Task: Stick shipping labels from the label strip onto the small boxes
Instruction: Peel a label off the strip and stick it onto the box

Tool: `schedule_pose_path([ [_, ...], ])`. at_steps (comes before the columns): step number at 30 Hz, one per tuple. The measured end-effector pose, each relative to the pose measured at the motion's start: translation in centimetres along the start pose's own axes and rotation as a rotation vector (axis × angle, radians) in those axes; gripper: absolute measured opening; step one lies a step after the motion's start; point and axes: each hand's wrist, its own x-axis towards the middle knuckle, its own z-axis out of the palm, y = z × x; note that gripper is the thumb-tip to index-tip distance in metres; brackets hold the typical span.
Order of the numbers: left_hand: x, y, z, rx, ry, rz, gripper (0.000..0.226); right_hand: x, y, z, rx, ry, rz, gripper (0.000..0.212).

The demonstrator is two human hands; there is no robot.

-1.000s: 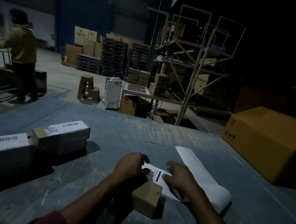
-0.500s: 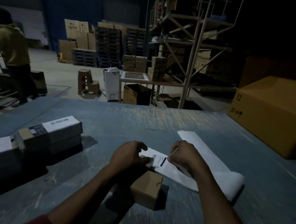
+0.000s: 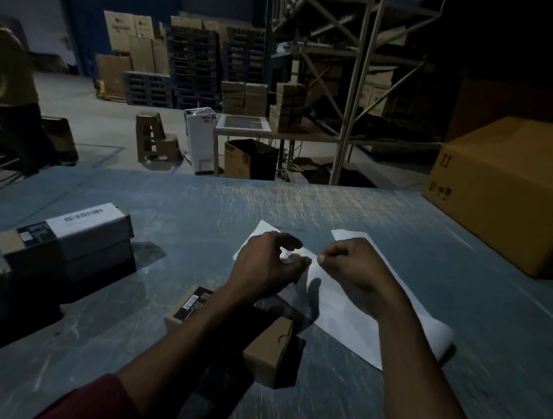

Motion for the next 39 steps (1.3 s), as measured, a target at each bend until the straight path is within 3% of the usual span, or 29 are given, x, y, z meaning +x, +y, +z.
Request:
schedule_pose_path([
  [2, 0.2, 0.2, -0.1, 0.01, 0.011, 0.027, 0.049, -0.2, -0.7, -0.1, 0.168, -0.03, 0.004, 0.004],
  [6, 0.7, 0.3, -0.2, 0.019, 0.025, 0.013, 0.059, -0.5, -1.7, -0.4, 0.311, -0.057, -0.069, 0.022],
  [10, 1.0, 0.7, 0.0, 0.046, 0.042, 0.004, 0.052, -0.9, -2.0, -0.3, 0.362, -0.11, -0.072, 0.028],
  [12, 0.8, 0.9, 0.1, 0.172, 0.129, -0.009, 0.062, -0.9, -2.2, -0.4, 0.364, -0.072, -0.078, 0.028],
  [14, 0.5, 1.0, -0.2, 0.146, 0.229, -0.131, 0.075, -0.6, -2.2, -0.6, 0.358, -0.002, -0.079, 0.027],
  [16, 0.6, 0.8, -0.4, -0.076, 0.248, -0.275, 0.069, -0.3, -2.1, -0.8, 0.372, 0.045, -0.068, 0.025],
  [20, 1.1, 0.8, -1.0, -0.843, 0.197, -0.465, 0.026, -0.5, -2.4, -0.9, 0.379, 0.026, -0.042, 0.028],
  [27, 1.1, 0.5, -1.3, -1.313, 0.127, -0.647, 0.019, -0.3, -2.1, -0.9, 0.382, 0.019, -0.016, 0.033],
  [31, 1.3, -0.3, -0.6, -1.109, 0.167, -0.641, 0.02, -0.4, -1.8, -0.7, 0.33, 0.036, -0.098, 0.035],
  [33, 1.1, -0.7, -0.5, -0.806, 0.215, -0.557, 0.032, -0.5, -1.8, -0.7, 0.312, 0.059, -0.129, 0.036],
  [36, 0.5, -0.7, -0.7, -0.228, 0.385, -0.287, 0.042, -0.3, -1.7, -0.4, 0.315, 0.109, -0.153, 0.038],
  [39, 0.5, -0.1, -0.4, -0.068, 0.341, -0.03, 0.042, -0.2, -1.6, -0.1, 0.294, 0.104, -0.172, 0.043],
])
